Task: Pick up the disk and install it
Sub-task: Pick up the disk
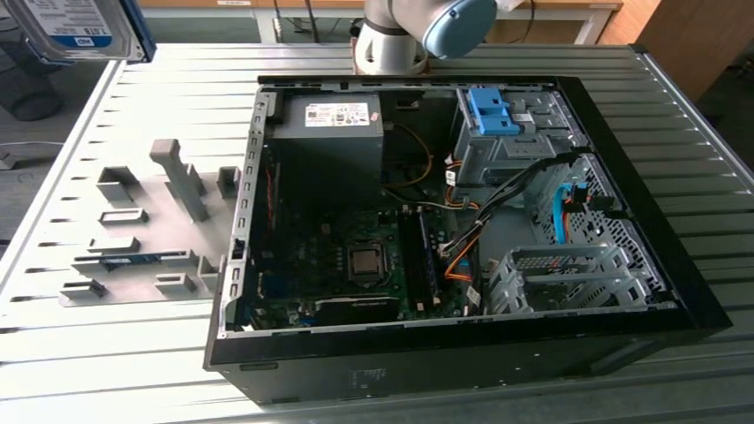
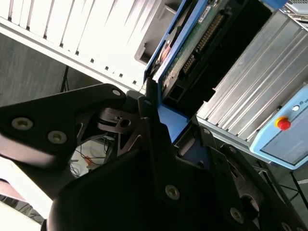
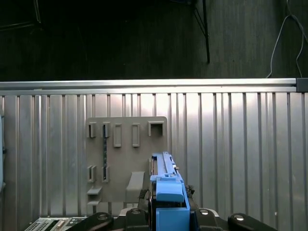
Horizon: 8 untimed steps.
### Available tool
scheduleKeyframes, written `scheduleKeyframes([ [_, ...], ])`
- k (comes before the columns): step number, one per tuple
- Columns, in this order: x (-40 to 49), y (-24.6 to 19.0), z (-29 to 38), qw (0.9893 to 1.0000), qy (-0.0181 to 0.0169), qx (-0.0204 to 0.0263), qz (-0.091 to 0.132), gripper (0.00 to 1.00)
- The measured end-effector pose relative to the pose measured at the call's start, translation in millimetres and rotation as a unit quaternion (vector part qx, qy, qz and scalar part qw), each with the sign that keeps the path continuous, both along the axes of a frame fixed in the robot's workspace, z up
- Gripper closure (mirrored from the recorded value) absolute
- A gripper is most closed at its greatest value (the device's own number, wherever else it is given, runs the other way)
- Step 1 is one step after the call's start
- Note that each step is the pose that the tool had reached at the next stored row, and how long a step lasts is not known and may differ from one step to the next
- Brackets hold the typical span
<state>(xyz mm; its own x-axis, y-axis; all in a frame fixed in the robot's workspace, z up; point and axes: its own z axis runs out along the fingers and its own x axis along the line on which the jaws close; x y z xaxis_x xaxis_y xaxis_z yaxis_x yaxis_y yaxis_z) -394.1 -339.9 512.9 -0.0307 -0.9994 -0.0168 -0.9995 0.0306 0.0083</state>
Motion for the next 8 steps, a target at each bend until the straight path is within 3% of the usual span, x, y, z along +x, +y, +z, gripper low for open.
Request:
scheduleKeyframes([
  [8, 0.4, -16.9, 0.0, 1.0, 0.0, -0.0002, 0.0, 0.63],
])
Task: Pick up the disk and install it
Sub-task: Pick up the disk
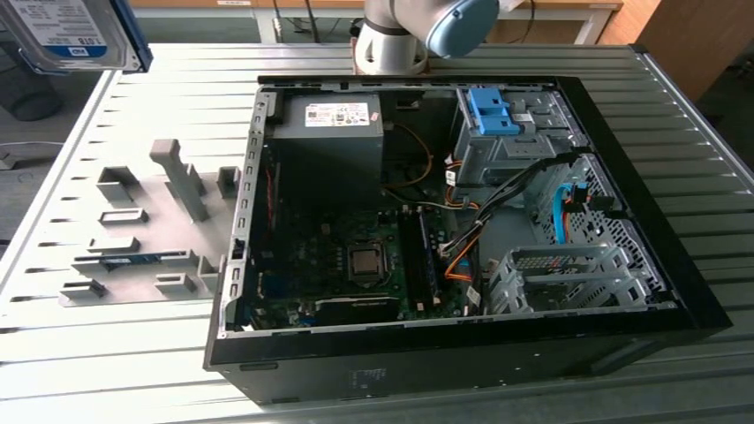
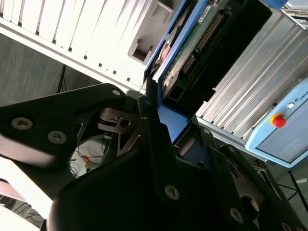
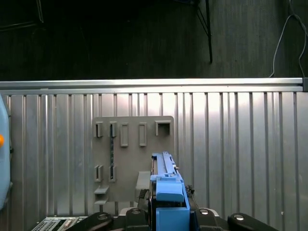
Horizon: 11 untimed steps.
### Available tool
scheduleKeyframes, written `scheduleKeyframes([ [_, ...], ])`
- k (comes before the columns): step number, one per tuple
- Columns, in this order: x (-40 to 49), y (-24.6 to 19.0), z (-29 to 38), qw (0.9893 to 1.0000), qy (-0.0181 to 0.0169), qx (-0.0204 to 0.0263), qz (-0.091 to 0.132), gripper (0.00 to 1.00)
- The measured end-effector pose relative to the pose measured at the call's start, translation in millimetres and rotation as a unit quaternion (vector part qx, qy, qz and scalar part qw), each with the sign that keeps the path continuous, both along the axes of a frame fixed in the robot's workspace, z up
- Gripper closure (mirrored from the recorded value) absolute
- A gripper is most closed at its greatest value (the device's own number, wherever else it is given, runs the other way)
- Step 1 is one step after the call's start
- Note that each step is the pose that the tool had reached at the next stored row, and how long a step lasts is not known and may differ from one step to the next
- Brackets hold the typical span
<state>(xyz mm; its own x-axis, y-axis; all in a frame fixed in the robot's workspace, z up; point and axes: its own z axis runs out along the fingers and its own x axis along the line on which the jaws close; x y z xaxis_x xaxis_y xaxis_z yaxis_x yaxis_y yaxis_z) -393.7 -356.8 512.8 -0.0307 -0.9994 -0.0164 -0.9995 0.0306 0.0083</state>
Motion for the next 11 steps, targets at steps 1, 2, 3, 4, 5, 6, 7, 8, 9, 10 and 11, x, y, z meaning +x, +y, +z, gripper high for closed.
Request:
scheduleKeyframes([
  [1, 0.3, -0.9, 0.0, 1.0, 0.0, 0.0, 0.0, 0.63],
  [2, 1.5, -1.2, 0.0, 1.0, 0.0, 0.0, 0.0, 0.63],
  [3, 3.4, -1.5, 0.1, 1.0, 0.0, 0.0, 0.0, 0.63],
  [4, 6.3, -1.6, 0.1, 1.0, 0.0, 0.0, 0.0, 0.63],
  [5, 9.7, -1.6, 0.1, 1.0, 0.0, 0.0, 0.0, 0.63],
  [6, 13.6, -1.6, 0.1, 1.0, 0.0, 0.0, 0.0, 0.63],
  [7, 18.0, -1.7, 0.0, 1.0, 0.0, 0.0, 0.0, 0.63],
  [8, 22.4, -1.7, 0.1, 1.0, 0.0, 0.0, 0.0, 0.63],
  [9, 26.8, -1.8, 0.0, 1.0, 0.0, 0.0, 0.0, 0.63],
  [10, 30.9, -1.8, 0.1, 1.0, 0.0, -0.0001, 0.0, 0.63],
  [11, 34.1, -1.8, 0.0, 1.0, 0.0, 0.0, 0.0, 0.63],
])
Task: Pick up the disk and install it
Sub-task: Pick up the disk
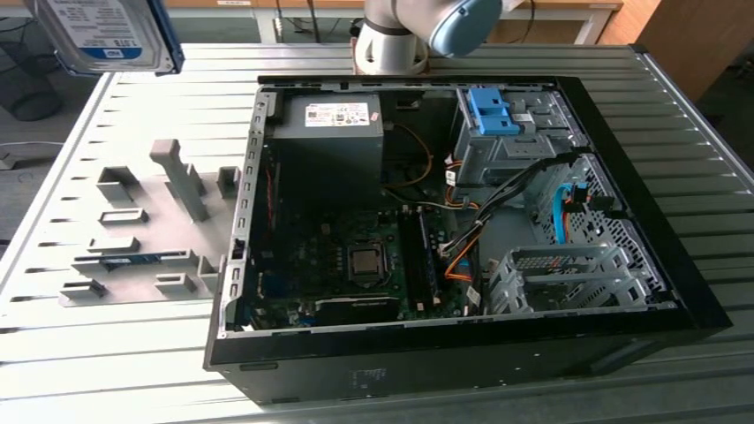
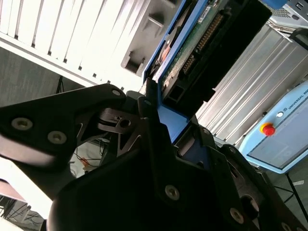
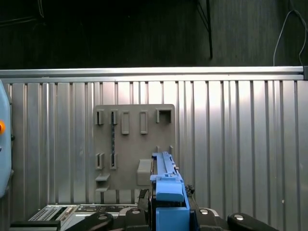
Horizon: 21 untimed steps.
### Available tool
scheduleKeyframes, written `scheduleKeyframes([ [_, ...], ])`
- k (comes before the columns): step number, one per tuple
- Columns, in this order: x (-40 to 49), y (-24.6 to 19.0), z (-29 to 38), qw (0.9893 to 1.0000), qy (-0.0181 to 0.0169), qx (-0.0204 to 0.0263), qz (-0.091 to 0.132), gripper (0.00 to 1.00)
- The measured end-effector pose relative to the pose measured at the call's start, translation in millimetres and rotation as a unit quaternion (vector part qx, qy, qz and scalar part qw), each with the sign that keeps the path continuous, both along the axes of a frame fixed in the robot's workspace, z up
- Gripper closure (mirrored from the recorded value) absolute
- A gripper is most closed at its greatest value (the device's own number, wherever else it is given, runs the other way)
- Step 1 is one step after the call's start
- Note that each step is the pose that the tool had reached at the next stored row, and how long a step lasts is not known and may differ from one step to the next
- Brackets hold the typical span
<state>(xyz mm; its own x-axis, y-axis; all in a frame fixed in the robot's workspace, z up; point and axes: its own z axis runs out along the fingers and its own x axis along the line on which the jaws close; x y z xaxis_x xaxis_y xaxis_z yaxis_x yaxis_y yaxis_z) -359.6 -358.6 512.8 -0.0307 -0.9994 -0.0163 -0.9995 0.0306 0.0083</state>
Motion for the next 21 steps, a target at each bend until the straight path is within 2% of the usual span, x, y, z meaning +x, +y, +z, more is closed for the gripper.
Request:
scheduleKeyframes([
  [8, 21.4, 0.0, -0.2, 1.0, 0.0, 0.0, 0.0, 0.63],
  [21, 41.6, 0.0, -0.5, 1.0, 0.0, 0.0, 0.0, 0.63],
])
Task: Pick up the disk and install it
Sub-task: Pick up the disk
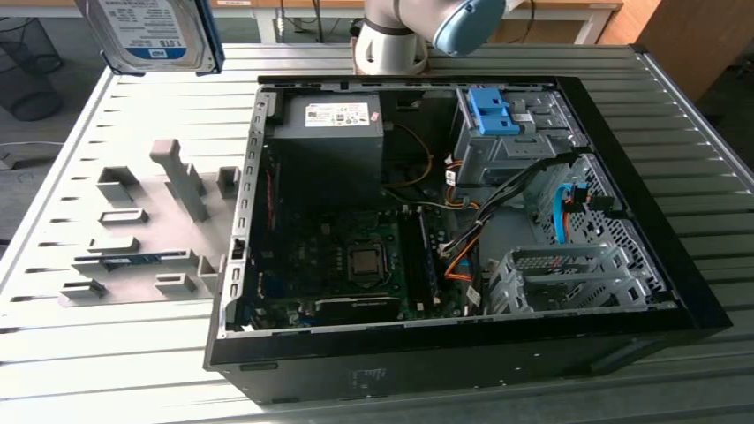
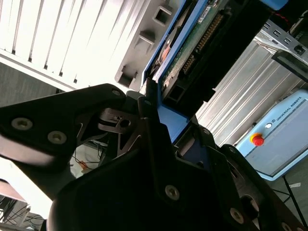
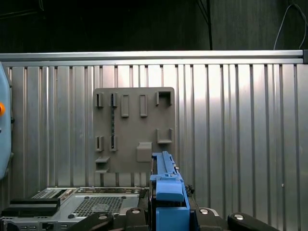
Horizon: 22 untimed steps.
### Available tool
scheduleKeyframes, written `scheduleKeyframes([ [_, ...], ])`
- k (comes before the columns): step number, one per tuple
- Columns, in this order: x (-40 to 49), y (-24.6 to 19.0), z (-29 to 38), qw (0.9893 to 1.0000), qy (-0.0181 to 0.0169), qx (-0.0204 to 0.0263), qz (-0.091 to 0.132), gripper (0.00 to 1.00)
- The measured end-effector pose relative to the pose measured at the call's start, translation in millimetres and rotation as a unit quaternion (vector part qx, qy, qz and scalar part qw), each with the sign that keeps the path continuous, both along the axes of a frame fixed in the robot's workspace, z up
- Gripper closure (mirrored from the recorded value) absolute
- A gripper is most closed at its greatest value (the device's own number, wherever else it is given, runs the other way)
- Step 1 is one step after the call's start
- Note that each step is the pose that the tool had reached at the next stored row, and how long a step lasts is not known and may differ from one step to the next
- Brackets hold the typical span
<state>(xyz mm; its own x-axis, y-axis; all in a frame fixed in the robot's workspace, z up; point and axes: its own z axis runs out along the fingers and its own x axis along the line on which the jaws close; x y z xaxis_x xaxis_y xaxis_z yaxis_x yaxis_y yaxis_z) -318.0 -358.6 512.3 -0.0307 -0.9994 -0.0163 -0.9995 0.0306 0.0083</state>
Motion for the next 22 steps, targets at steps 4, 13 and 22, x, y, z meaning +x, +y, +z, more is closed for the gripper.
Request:
scheduleKeyframes([
  [4, 5.3, 0.0, -0.1, 1.0, 0.0, 0.0, 0.0, 0.63],
  [13, 16.3, 0.0, -0.1, 1.0, 0.0, 0.0, 0.0, 0.63],
  [22, 26.8, 0.0, -0.2, 1.0, 0.0, 0.0, 0.0, 0.63],
])
